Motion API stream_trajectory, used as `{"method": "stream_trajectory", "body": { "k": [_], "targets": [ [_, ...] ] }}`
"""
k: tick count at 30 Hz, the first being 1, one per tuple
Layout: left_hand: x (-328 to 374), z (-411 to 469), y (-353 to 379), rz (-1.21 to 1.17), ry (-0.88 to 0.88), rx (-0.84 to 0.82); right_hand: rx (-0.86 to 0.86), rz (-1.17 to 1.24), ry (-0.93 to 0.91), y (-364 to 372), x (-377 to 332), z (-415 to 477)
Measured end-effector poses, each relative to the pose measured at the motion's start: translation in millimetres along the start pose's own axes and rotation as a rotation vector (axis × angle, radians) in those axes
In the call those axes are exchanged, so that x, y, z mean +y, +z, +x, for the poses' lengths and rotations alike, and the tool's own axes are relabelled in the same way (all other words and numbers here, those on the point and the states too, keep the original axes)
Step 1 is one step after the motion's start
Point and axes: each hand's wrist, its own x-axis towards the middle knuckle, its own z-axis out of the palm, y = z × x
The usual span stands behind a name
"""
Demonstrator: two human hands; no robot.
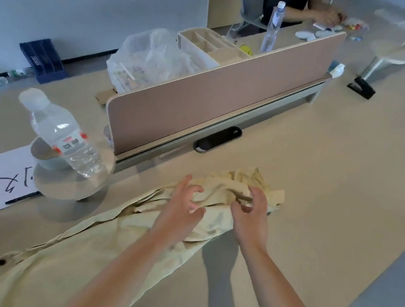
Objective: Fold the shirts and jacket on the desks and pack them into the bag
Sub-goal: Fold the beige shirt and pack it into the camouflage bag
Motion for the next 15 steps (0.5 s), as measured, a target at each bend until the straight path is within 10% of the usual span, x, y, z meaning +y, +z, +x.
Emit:
{"method": "stream_trajectory", "body": {
  "k": [15],
  "targets": [
    [11.3,116.1,42.4,0.464,-0.06,0.041,-0.044,-0.262,-0.017,-17.4,-5.0,103.5]
  ]
}}
